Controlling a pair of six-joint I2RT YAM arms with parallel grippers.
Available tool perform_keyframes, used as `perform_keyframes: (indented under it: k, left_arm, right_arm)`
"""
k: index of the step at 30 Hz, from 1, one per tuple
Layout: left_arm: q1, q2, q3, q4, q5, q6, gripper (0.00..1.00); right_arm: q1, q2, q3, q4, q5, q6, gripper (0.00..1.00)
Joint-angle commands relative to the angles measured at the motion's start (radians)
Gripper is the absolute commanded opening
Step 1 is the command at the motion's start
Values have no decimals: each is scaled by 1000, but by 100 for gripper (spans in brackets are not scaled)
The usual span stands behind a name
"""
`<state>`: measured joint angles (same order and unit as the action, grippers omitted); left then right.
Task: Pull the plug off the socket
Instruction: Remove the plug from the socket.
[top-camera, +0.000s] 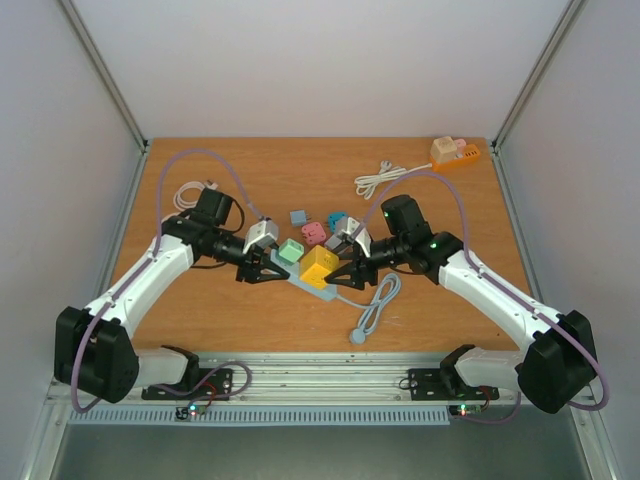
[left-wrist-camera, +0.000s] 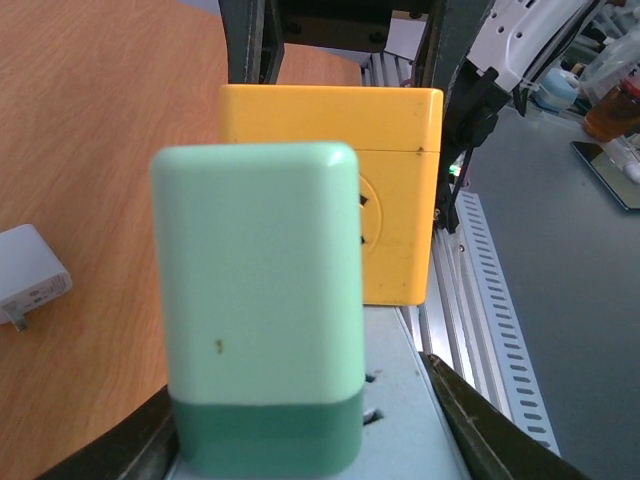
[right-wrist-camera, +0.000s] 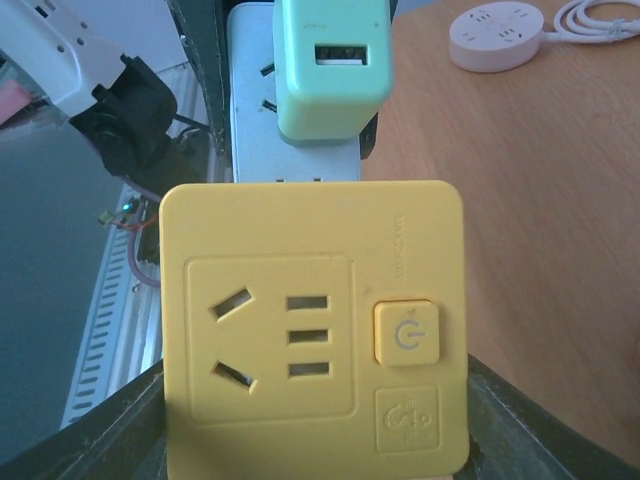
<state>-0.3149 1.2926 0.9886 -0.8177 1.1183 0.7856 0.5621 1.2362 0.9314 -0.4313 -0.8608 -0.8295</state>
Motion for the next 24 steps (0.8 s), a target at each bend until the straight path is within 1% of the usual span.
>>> perform_keyframes:
  k: [1,3,6,8,12,13,15,20,24]
  left_arm:
    - [-2,-25,-4,4,20,29,0]
    - [-2,-26,-2,-20,30,59,0]
    - [-2,-25,4,-58,50,102,0]
    - [-1,-21,10,-89,65,130,0]
    - [-2,-3,26,-142,81,185,0]
    - [-1,0,28,-144,81,188,0]
    - [-1,6,31,-144,80,187,0]
    - [-17,8,34,-165,69,202,0]
    - [-44,4,34,-162,34,216,0]
  right_arm:
    - [-8,-8,62,-7,-127,-3,24]
    - [-7,-2,65,-14,-138,-7,47]
    - [-7,8,76,-28,-142,-12,70]
    - [-7,12,79,-36,-147,-18,81]
    - [-5,15,80,-51,-160,-31,96]
    - [-4,16,81,-60,-169,-39,98]
    - [3,20,87,-84,-172,-58,99]
    - [34,50,101,-87,-70,-59,99]
    - [58,89,127,-152,-68,-102,98]
